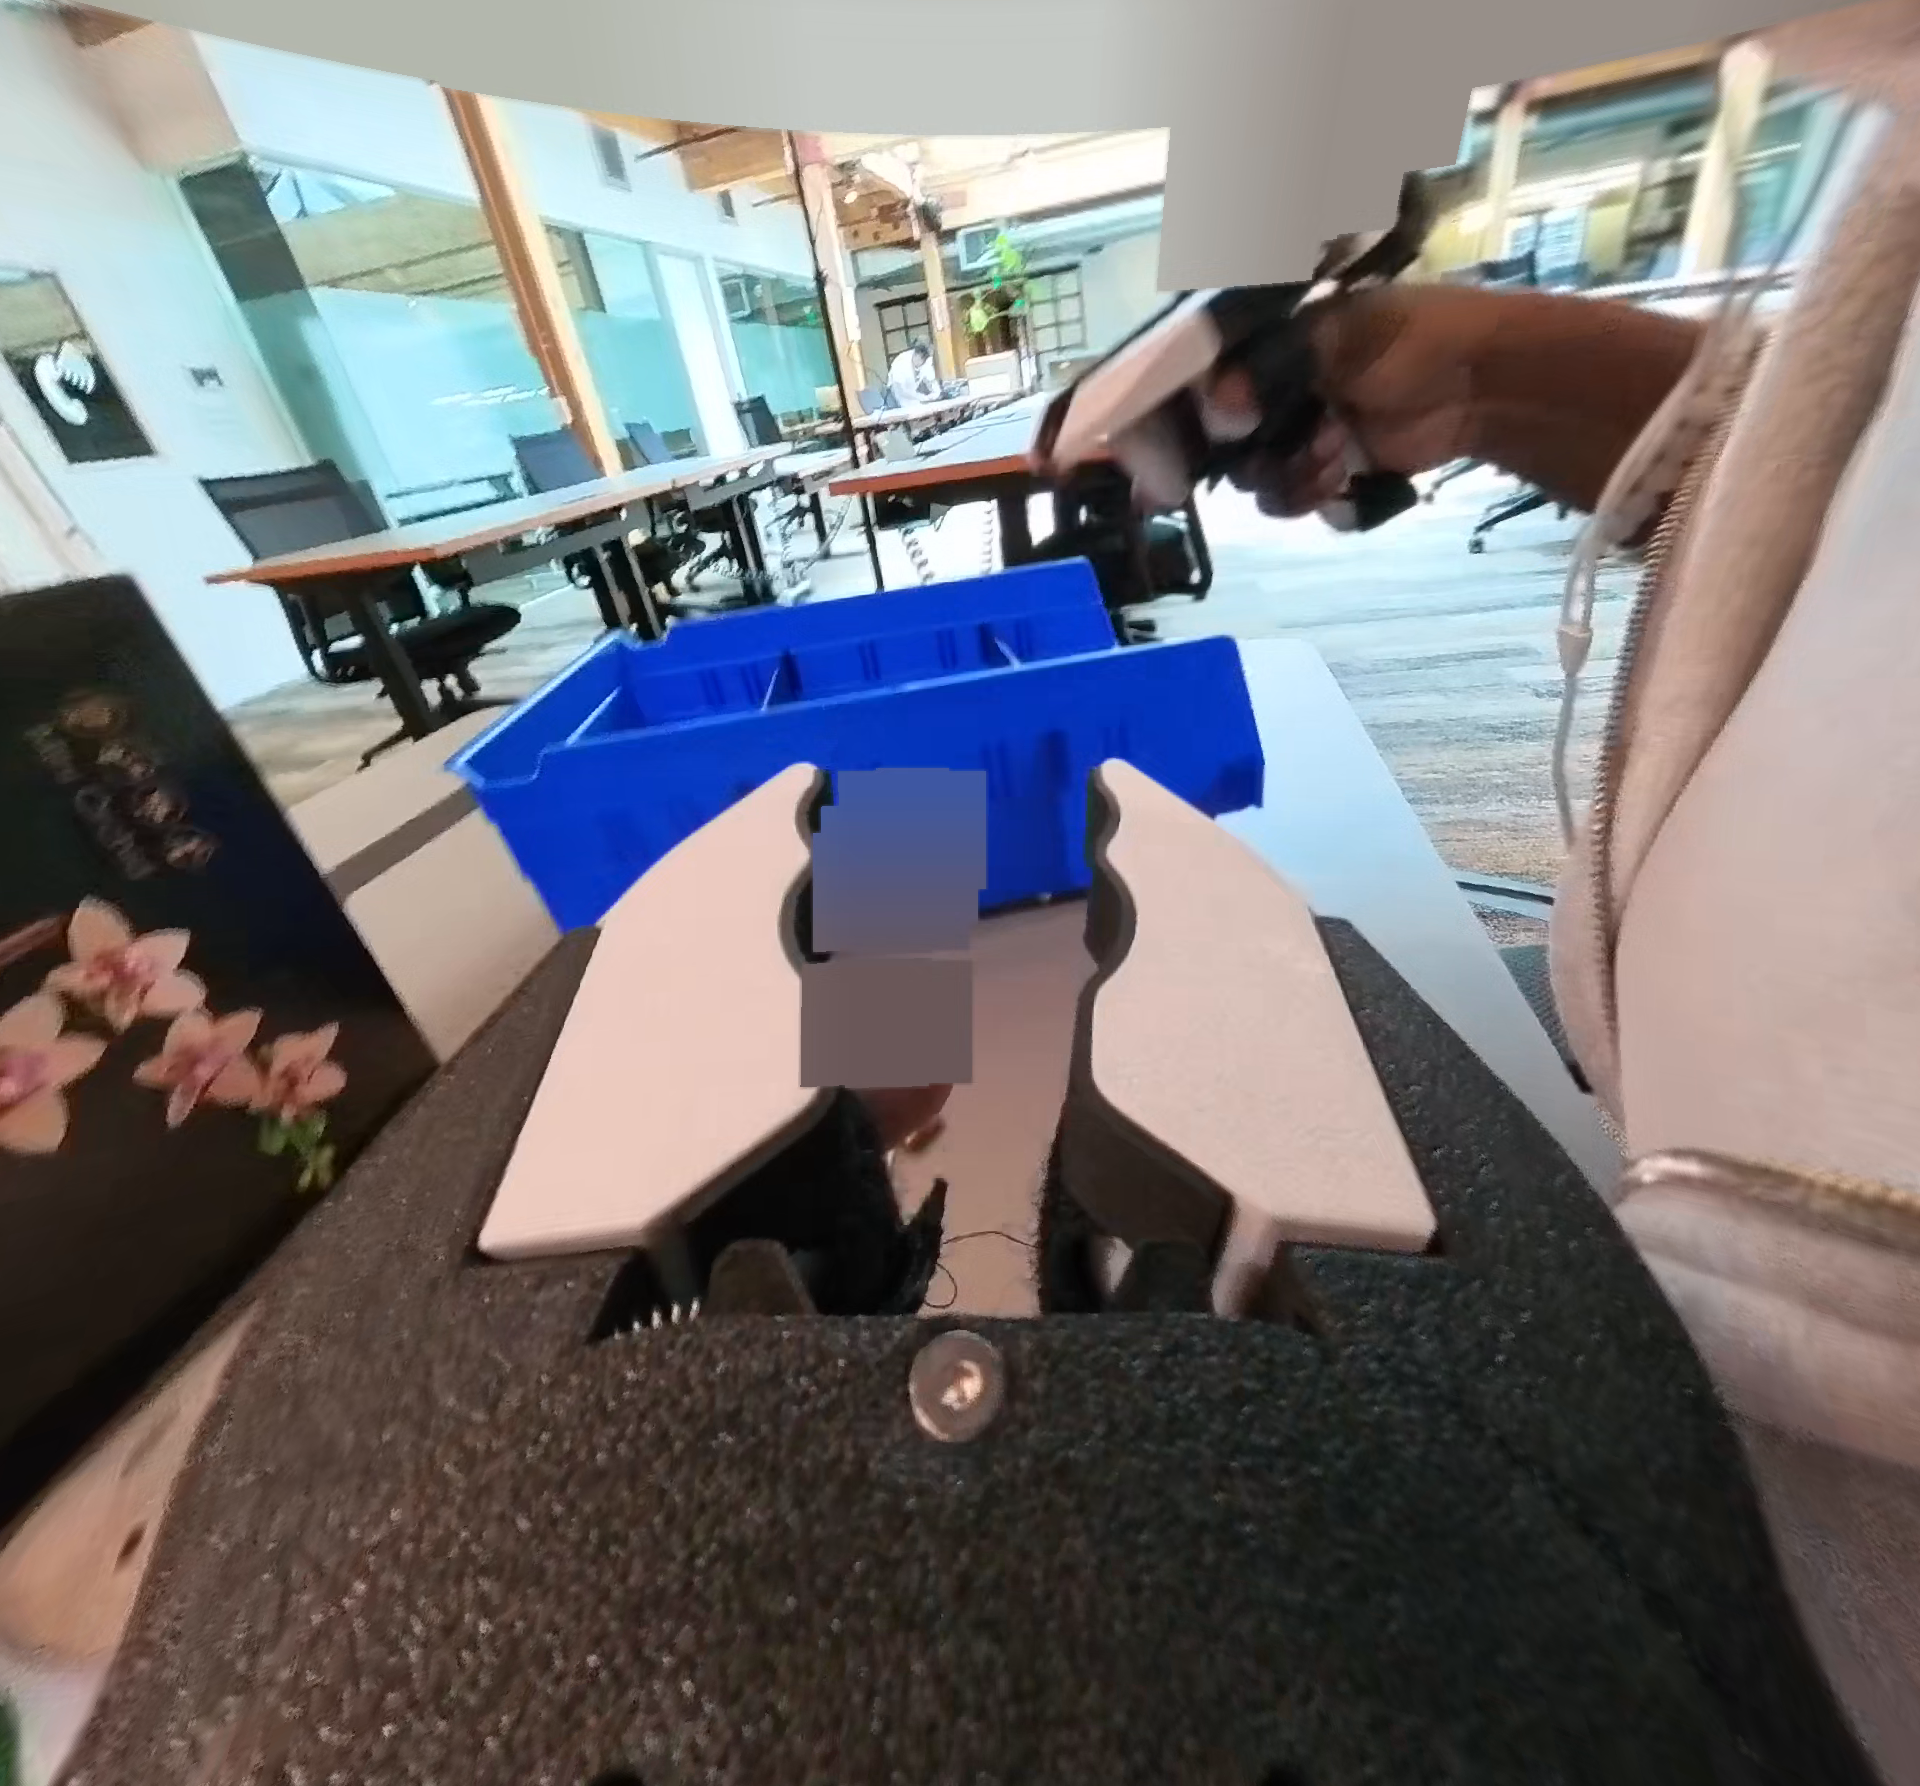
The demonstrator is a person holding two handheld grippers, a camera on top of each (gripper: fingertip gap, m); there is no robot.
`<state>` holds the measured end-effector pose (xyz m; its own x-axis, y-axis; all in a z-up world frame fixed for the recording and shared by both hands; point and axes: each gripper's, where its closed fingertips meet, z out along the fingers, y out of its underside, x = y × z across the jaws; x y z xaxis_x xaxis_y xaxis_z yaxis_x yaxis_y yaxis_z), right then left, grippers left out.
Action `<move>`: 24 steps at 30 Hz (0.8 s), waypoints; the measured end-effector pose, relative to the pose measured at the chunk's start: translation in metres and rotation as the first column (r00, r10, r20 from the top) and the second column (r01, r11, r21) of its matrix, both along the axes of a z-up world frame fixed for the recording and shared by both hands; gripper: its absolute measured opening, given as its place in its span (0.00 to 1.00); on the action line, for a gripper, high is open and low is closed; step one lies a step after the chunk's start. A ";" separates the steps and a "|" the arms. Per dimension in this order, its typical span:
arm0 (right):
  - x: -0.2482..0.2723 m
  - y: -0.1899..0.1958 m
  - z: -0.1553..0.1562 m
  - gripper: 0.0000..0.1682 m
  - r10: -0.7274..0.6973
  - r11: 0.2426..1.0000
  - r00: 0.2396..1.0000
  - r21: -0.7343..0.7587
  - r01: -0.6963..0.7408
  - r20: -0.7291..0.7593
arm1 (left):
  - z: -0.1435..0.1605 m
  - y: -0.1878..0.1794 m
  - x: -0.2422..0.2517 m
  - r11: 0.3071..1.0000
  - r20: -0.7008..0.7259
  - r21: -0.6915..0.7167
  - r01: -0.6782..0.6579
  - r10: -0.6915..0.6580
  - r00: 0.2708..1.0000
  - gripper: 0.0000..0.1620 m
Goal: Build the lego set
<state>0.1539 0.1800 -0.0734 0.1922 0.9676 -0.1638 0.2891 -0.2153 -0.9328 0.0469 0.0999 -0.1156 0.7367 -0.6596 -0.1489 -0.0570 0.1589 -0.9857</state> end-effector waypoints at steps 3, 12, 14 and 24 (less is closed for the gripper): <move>-0.042 -0.030 -0.001 0.04 0.033 0.988 0.999 0.152 -0.033 0.004 | -0.015 -0.008 -0.018 0.996 0.007 -0.057 -0.061 0.062 0.998 0.28; -0.129 -0.069 -0.155 0.04 0.068 0.980 0.877 0.135 -0.149 0.475 | -0.023 -0.015 -0.059 0.973 0.053 -0.155 -0.169 0.179 0.983 0.24; -0.133 -0.067 -0.163 0.04 0.053 0.975 0.852 0.158 -0.157 0.521 | -0.033 -0.015 -0.063 0.960 0.032 -0.223 -0.168 0.180 0.983 0.24; -0.134 -0.066 -0.178 0.04 0.094 0.981 0.793 0.079 -0.176 0.601 | -0.042 -0.018 -0.062 0.939 0.028 -0.314 -0.139 0.156 0.987 0.23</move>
